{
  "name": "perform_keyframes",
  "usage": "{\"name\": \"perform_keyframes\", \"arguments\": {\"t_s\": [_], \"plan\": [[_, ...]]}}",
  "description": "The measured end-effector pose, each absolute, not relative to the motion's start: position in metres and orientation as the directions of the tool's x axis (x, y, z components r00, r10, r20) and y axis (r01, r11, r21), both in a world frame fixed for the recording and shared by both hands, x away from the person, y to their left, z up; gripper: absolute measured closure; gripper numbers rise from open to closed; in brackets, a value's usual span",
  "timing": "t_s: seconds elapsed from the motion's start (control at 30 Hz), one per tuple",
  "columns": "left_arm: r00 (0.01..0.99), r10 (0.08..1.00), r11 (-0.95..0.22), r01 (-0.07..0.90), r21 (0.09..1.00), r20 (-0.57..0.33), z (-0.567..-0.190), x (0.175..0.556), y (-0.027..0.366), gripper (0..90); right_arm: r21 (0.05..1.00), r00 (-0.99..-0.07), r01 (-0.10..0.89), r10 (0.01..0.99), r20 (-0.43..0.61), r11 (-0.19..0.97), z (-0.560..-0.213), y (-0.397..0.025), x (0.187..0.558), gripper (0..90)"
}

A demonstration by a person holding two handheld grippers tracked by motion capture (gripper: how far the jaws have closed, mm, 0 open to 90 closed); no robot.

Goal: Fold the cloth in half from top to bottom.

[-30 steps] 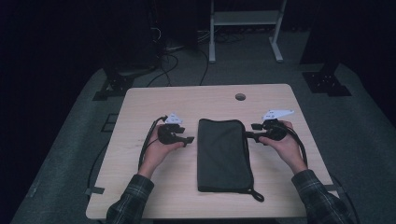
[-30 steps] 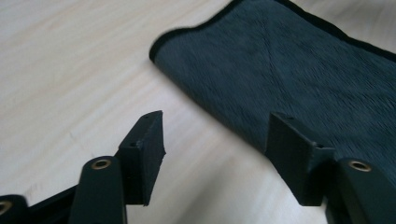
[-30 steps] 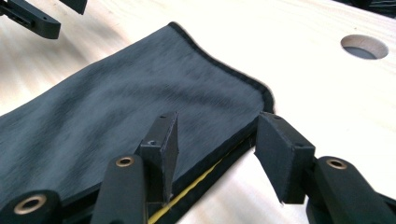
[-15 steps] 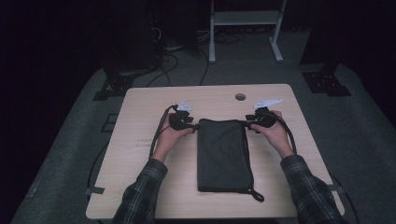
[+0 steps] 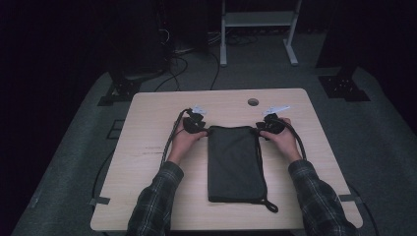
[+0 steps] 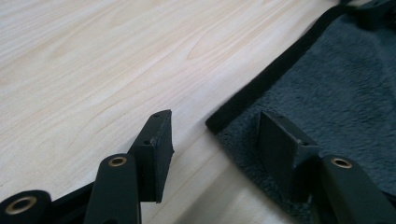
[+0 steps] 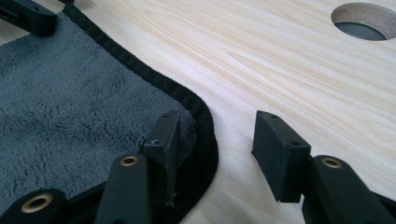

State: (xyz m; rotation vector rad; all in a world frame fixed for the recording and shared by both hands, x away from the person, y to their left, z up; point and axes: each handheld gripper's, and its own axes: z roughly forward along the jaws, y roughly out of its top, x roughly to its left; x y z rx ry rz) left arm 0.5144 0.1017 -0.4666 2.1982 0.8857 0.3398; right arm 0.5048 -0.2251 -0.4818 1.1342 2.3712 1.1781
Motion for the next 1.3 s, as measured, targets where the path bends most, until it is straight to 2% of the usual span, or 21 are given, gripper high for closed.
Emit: {"name": "perform_keyframes", "arguments": {"t_s": [0.13,0.23,0.33,0.47,0.57,0.7,0.9,1.07,1.3], "plan": [[0.73,0.683,-0.512,0.5,0.699,-0.022,-0.47,0.516,0.099,46.3,0.767,-0.679,0.503,0.731,0.067,0.397,-0.483,-0.223,0.504,50.3],[0.748,0.663,-0.519,0.492,0.699,-0.033,-0.469,0.517,0.098,53.7,0.769,-0.693,0.492,0.719,0.062,0.408,-0.483,-0.223,0.503,56.1],[0.769,0.637,-0.526,0.484,0.7,-0.053,-0.469,0.517,0.098,65.8,0.77,-0.703,0.493,0.707,0.079,0.404,-0.483,-0.223,0.502,63.8],[0.765,0.634,-0.496,0.514,0.7,-0.112,-0.47,0.517,0.099,77.5,0.768,-0.703,0.503,0.704,0.097,0.397,-0.482,-0.222,0.501,71.0],[0.753,0.645,-0.485,0.537,0.691,-0.133,-0.469,0.517,0.098,82.7,0.761,-0.698,0.514,0.708,0.102,0.397,-0.481,-0.22,0.5,74.7],[0.746,0.651,-0.482,0.546,0.685,-0.137,-0.469,0.516,0.097,84.5,0.747,-0.679,0.548,0.721,0.136,0.375,-0.48,-0.217,0.499,81.9],[0.752,0.65,-0.502,0.536,0.678,-0.113,-0.465,0.514,0.097,85.3,0.726,-0.653,0.582,0.742,0.15,0.366,-0.477,-0.216,0.501,83.3],[0.75,0.651,-0.466,0.515,0.72,-0.116,-0.45,0.512,0.103,85.4,0.758,-0.655,0.564,0.736,0.17,0.326,-0.464,-0.221,0.5,83.3],[0.776,0.626,-0.463,0.453,0.761,-0.081,-0.423,0.503,0.107,85.4,0.792,-0.69,0.505,0.711,0.133,0.342,-0.436,-0.22,0.494,83.3]]}}
